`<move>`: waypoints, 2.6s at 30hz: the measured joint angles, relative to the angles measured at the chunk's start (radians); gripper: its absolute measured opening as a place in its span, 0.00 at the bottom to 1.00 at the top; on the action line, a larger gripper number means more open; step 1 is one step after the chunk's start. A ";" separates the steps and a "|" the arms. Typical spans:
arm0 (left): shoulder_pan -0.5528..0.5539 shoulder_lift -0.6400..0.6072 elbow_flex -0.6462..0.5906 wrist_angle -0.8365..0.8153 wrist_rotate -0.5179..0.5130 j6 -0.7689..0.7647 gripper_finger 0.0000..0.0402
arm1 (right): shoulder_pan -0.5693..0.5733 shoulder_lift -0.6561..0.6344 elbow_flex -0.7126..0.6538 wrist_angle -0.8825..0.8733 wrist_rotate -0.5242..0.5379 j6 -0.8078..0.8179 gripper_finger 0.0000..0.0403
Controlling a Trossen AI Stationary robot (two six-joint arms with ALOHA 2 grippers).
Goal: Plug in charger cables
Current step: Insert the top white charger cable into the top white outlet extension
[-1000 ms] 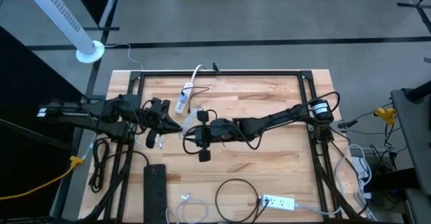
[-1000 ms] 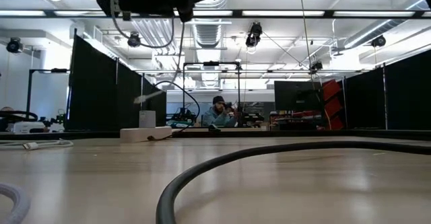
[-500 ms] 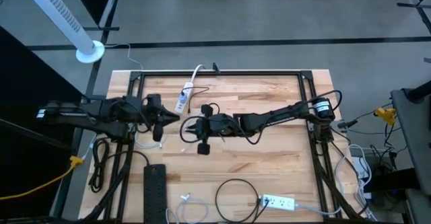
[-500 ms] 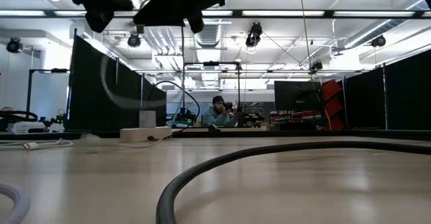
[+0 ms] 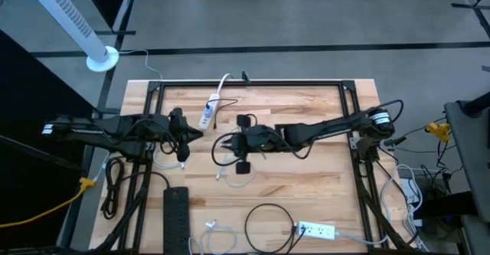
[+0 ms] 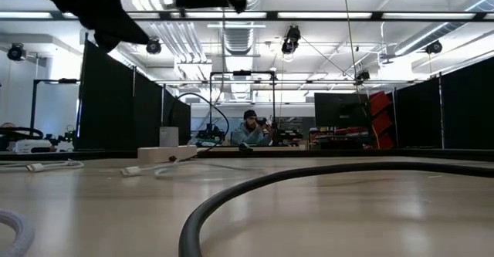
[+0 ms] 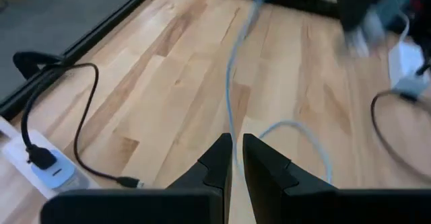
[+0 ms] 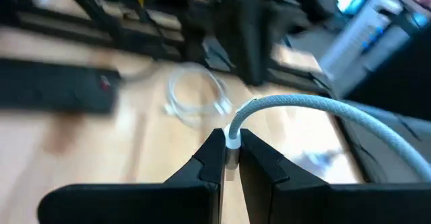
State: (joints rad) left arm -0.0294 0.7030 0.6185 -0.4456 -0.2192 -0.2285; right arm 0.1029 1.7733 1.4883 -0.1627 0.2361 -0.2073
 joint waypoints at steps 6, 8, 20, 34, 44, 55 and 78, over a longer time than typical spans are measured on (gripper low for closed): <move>-0.004 -0.076 -0.004 0.051 0.000 0.159 0.06 | -0.030 -0.156 -0.036 -0.267 0.078 -0.014 0.04; -0.004 -0.114 -0.004 0.087 0.000 0.228 0.06 | -0.052 -0.204 -0.070 -0.276 0.070 -0.020 0.04; 0.018 -0.217 -0.011 0.234 -0.007 0.438 0.06 | -0.384 -0.257 -0.305 0.077 -0.421 -0.081 0.04; 0.014 -0.340 -0.118 0.227 -0.008 0.274 0.06 | -0.253 0.063 -0.299 0.694 -0.406 0.184 0.04; 0.013 -0.460 -0.313 0.235 -0.033 0.099 0.06 | -0.188 0.321 -0.125 0.831 -0.273 0.259 0.04; 0.008 -0.536 -0.324 0.239 -0.033 0.136 0.06 | -0.184 0.566 -0.001 0.982 -0.105 0.342 0.04; 0.009 -0.588 -0.373 0.202 -0.025 0.162 0.06 | -0.248 0.717 0.222 0.715 0.001 0.279 0.04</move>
State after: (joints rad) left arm -0.0208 0.1150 0.2459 -0.2441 -0.2443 -0.0662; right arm -0.1455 2.4901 1.7104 0.5527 0.2372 0.0715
